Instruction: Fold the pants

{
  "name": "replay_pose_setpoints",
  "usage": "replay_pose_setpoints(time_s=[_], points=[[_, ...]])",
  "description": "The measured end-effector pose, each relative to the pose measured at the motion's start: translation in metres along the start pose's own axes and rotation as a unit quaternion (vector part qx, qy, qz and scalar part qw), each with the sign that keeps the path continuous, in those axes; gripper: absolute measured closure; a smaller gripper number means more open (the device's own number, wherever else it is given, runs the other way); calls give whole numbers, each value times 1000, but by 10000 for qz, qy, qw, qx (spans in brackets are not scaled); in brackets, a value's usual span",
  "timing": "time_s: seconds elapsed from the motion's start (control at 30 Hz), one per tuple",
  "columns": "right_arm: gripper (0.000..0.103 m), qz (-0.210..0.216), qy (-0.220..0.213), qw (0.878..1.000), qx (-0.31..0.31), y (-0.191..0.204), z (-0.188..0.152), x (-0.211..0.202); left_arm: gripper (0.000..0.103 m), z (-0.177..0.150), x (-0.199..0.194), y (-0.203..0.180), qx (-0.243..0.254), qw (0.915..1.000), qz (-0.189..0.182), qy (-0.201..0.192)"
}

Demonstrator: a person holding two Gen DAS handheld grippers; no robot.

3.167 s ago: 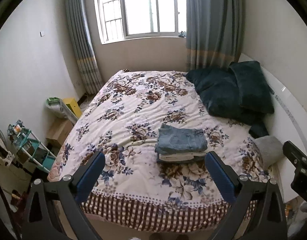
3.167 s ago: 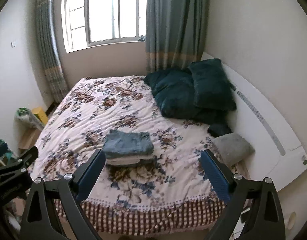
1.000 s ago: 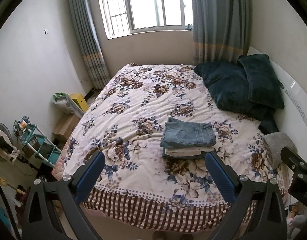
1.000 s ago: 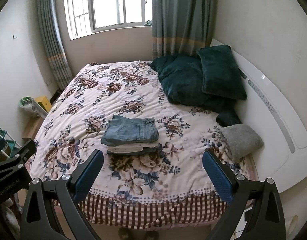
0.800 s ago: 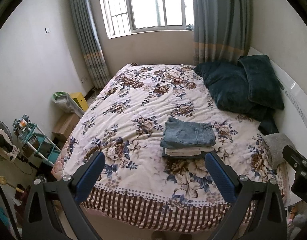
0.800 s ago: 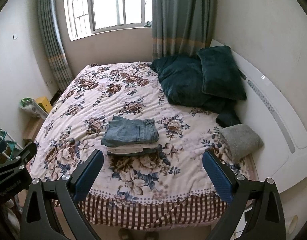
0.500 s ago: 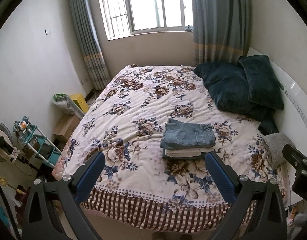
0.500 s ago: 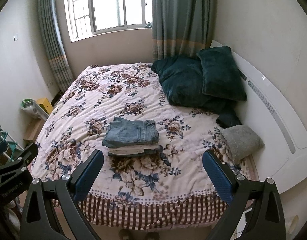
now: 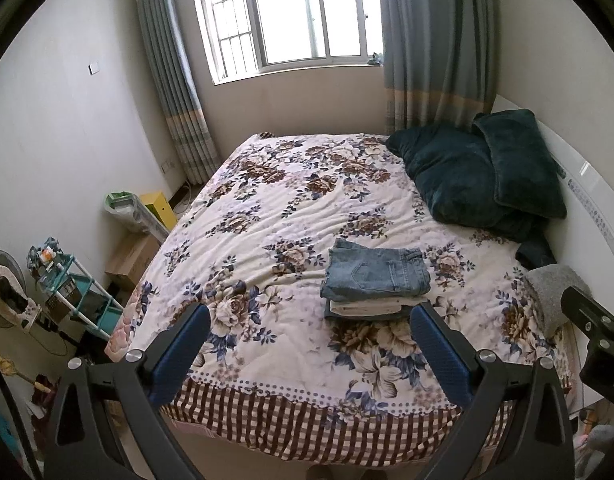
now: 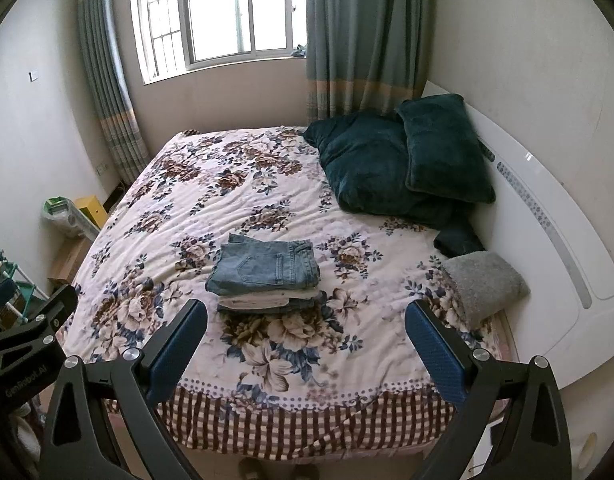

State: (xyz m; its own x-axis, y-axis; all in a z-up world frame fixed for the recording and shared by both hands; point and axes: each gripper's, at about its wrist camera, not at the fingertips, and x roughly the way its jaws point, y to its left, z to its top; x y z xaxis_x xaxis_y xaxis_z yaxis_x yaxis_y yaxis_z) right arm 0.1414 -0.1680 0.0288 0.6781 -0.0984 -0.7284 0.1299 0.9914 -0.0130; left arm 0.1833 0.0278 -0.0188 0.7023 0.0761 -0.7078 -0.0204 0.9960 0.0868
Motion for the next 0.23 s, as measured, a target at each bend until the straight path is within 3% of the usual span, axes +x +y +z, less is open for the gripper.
replay_pose_setpoints(time_s=[0.23], points=[[2, 0, 4, 10000, 5, 0, 0, 0, 0, 5, -3, -2, 24, 9999, 11, -104]])
